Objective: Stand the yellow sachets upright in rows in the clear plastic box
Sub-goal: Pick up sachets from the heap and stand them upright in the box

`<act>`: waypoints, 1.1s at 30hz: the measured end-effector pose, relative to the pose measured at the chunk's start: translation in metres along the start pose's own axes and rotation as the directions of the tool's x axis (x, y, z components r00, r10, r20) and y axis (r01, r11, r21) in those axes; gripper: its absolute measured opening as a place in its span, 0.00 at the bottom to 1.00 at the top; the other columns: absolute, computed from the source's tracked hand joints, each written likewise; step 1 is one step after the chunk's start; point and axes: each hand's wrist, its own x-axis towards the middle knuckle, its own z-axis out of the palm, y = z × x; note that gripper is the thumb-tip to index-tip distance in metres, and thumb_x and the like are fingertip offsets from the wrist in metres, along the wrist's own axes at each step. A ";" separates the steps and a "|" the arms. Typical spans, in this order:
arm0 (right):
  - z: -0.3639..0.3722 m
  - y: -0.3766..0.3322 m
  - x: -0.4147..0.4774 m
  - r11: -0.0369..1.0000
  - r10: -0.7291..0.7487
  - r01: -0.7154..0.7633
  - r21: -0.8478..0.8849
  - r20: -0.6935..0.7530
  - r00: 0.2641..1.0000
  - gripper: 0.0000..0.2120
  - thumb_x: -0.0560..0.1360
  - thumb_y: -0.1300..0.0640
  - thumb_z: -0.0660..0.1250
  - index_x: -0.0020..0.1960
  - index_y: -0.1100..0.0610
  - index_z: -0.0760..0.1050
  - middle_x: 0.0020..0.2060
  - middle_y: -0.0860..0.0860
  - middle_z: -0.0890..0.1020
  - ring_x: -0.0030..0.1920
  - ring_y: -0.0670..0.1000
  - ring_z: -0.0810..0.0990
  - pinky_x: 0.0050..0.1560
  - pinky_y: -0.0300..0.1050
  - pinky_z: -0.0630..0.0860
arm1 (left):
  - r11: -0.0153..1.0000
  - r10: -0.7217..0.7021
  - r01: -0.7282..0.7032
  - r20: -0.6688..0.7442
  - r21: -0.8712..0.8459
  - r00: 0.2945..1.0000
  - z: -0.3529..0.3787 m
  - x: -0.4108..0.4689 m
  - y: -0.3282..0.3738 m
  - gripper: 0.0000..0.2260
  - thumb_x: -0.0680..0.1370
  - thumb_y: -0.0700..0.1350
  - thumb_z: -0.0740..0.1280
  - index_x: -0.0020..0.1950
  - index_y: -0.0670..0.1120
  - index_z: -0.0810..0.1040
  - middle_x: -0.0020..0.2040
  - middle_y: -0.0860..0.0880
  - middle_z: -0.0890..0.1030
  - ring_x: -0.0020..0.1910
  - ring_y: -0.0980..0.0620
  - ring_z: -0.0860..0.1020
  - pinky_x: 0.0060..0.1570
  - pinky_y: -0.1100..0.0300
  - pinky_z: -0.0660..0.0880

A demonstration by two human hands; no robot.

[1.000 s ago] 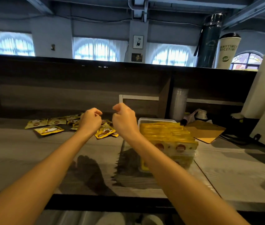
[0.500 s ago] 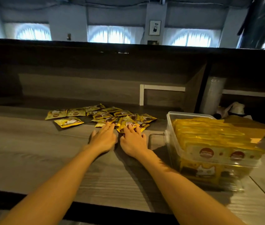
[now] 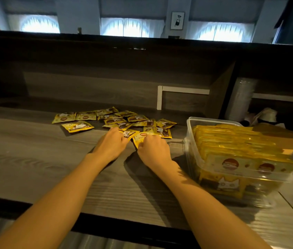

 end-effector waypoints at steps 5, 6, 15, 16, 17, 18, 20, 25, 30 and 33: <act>0.000 0.001 -0.002 0.997 -0.055 0.055 -0.056 0.006 0.998 0.12 0.77 0.61 0.59 0.57 0.64 0.75 0.58 0.59 0.74 0.58 0.59 0.74 0.52 0.48 0.72 | 0.998 -0.050 0.053 -0.107 0.030 0.993 -0.010 -0.006 0.002 0.14 0.79 0.43 0.56 0.38 0.40 0.74 0.36 0.41 0.74 0.39 0.43 0.72 0.36 0.54 0.64; 0.003 0.003 -0.001 0.997 -0.058 0.060 -0.050 0.032 0.998 0.13 0.78 0.61 0.59 0.60 0.63 0.73 0.62 0.59 0.70 0.61 0.59 0.71 0.56 0.49 0.71 | 0.998 -0.061 0.062 -0.145 0.004 0.988 -0.009 -0.006 0.000 0.14 0.79 0.42 0.55 0.40 0.39 0.75 0.37 0.41 0.75 0.39 0.43 0.74 0.36 0.54 0.65; 0.010 0.010 0.010 0.997 -0.015 0.028 -0.066 0.190 0.982 0.23 0.78 0.49 0.55 0.70 0.56 0.65 0.70 0.57 0.66 0.72 0.58 0.60 0.72 0.57 0.52 | 0.953 -0.301 0.297 0.102 0.051 0.948 -0.007 -0.003 -0.015 0.30 0.76 0.60 0.61 0.72 0.47 0.61 0.71 0.43 0.68 0.71 0.42 0.64 0.69 0.43 0.57; 0.008 0.009 0.010 0.997 -0.005 0.015 -0.069 0.145 0.989 0.23 0.76 0.48 0.58 0.68 0.57 0.68 0.68 0.57 0.68 0.70 0.58 0.62 0.71 0.56 0.54 | 0.956 -0.293 0.288 0.146 0.054 0.945 -0.007 -0.002 -0.017 0.30 0.76 0.60 0.62 0.73 0.47 0.61 0.72 0.44 0.67 0.72 0.42 0.63 0.71 0.42 0.54; 0.007 0.008 0.010 0.998 0.003 0.004 -0.056 0.119 0.993 0.23 0.75 0.48 0.59 0.67 0.57 0.69 0.67 0.57 0.69 0.69 0.58 0.64 0.70 0.56 0.56 | 0.962 -0.271 0.274 0.160 0.003 0.949 -0.006 -0.002 -0.018 0.29 0.76 0.57 0.63 0.73 0.48 0.61 0.72 0.45 0.66 0.72 0.43 0.63 0.72 0.42 0.54; 0.006 0.007 0.010 1.000 0.013 -0.011 -0.016 0.120 0.993 0.24 0.75 0.49 0.61 0.68 0.58 0.68 0.67 0.57 0.68 0.69 0.58 0.64 0.70 0.55 0.59 | 0.962 -0.241 0.257 0.163 -0.089 0.957 -0.007 0.000 -0.020 0.28 0.76 0.54 0.65 0.72 0.48 0.62 0.72 0.45 0.67 0.71 0.43 0.64 0.71 0.43 0.56; 0.005 0.006 0.010 0.995 0.035 -0.051 0.081 0.184 0.982 0.27 0.75 0.52 0.64 0.71 0.57 0.63 0.69 0.57 0.65 0.70 0.58 0.62 0.71 0.56 0.61 | 0.939 -0.190 0.240 0.209 -0.247 0.959 -0.013 0.000 -0.021 0.26 0.74 0.46 0.69 0.71 0.46 0.65 0.71 0.44 0.68 0.70 0.44 0.66 0.70 0.47 0.62; 0.002 0.006 0.014 0.988 0.068 -0.103 0.118 0.270 0.961 0.36 0.73 0.51 0.69 0.74 0.55 0.54 0.71 0.56 0.65 0.72 0.58 0.61 0.73 0.59 0.57 | 0.843 -0.295 0.391 0.292 -0.370 0.910 -0.032 -0.002 -0.016 0.33 0.69 0.33 0.73 0.71 0.46 0.64 0.68 0.42 0.67 0.66 0.42 0.69 0.60 0.52 0.71; -0.009 0.003 0.004 0.993 0.078 -0.092 0.078 0.169 0.982 0.27 0.70 0.52 0.72 0.64 0.60 0.68 0.63 0.57 0.69 0.64 0.58 0.70 0.60 0.49 0.70 | 0.796 -0.461 0.418 0.009 -0.437 0.887 -0.036 -0.006 -0.011 0.18 0.69 0.32 0.70 0.58 0.41 0.77 0.54 0.42 0.78 0.53 0.45 0.76 0.52 0.51 0.75; -0.010 -0.005 -0.003 0.995 0.029 -0.034 0.091 0.055 0.998 0.17 0.74 0.62 0.67 0.61 0.61 0.69 0.59 0.58 0.73 0.59 0.59 0.74 0.54 0.49 0.74 | 0.815 -0.439 0.348 -0.103 -0.463 0.892 -0.038 -0.009 -0.006 0.09 0.71 0.36 0.69 0.50 0.43 0.78 0.49 0.43 0.80 0.46 0.46 0.76 0.44 0.53 0.73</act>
